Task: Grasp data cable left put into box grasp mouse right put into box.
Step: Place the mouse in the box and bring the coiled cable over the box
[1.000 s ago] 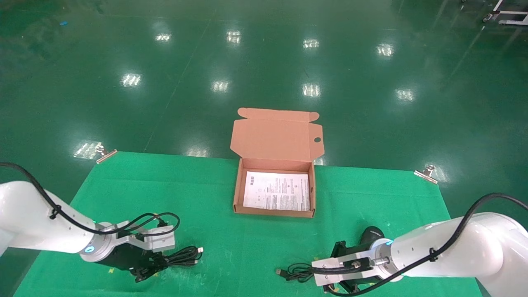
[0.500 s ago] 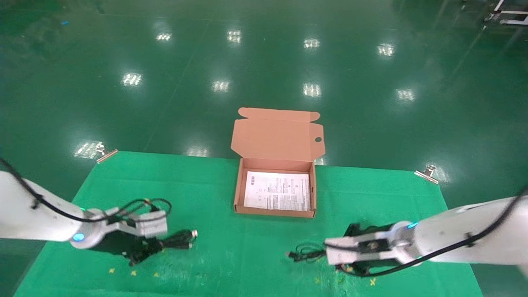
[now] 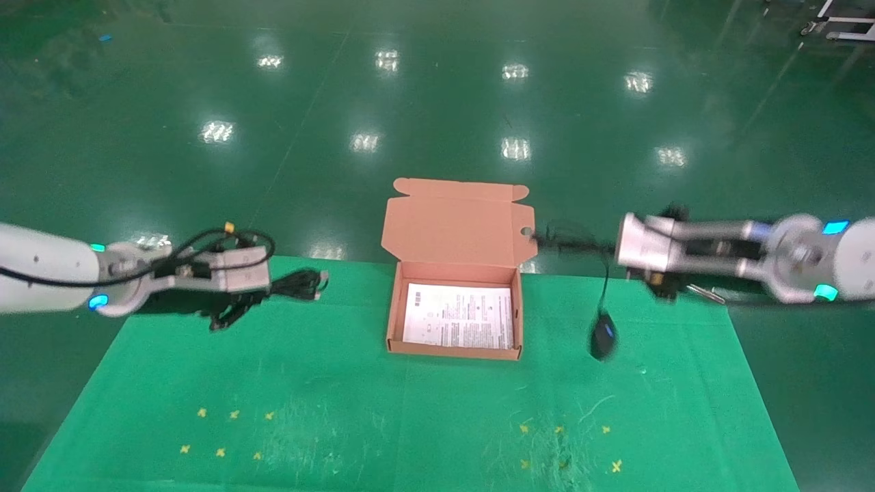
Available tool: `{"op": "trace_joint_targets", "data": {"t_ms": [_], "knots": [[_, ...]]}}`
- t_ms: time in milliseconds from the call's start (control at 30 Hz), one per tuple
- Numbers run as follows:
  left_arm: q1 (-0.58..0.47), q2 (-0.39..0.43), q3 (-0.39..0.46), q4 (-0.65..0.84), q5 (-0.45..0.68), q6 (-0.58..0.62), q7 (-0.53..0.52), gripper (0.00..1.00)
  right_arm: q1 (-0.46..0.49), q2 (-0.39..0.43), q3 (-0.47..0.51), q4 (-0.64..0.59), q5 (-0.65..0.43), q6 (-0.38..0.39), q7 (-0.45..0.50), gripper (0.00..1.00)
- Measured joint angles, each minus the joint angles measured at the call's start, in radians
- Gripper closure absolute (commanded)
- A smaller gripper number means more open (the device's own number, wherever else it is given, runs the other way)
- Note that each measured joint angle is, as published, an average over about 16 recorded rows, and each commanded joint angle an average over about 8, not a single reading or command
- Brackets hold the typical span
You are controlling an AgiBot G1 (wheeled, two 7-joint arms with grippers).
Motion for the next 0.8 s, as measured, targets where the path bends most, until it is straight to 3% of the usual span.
{"op": "trace_joint_targets", "data": {"t_ms": [300, 567, 800], "knots": [[-0.069, 0.048, -0.005, -0.048, 0.074, -0.057, -0.037, 1.00, 0.144, -0.113, 0.037, -0.075, 0.014, 0.085, -0.046, 1.00], [-0.142, 0.123, -0.011, 0.027, 0.124, -0.125, -0.035, 1.00, 0.246, -0.256, 0.042, -0.230, 0.055, 0.159, -0.164, 1.00], [-0.189, 0.167, -0.016, 0.101, 0.143, -0.162, -0.030, 1.00, 0.290, -0.332, 0.045, -0.337, 0.104, 0.195, -0.269, 1.00]]}}
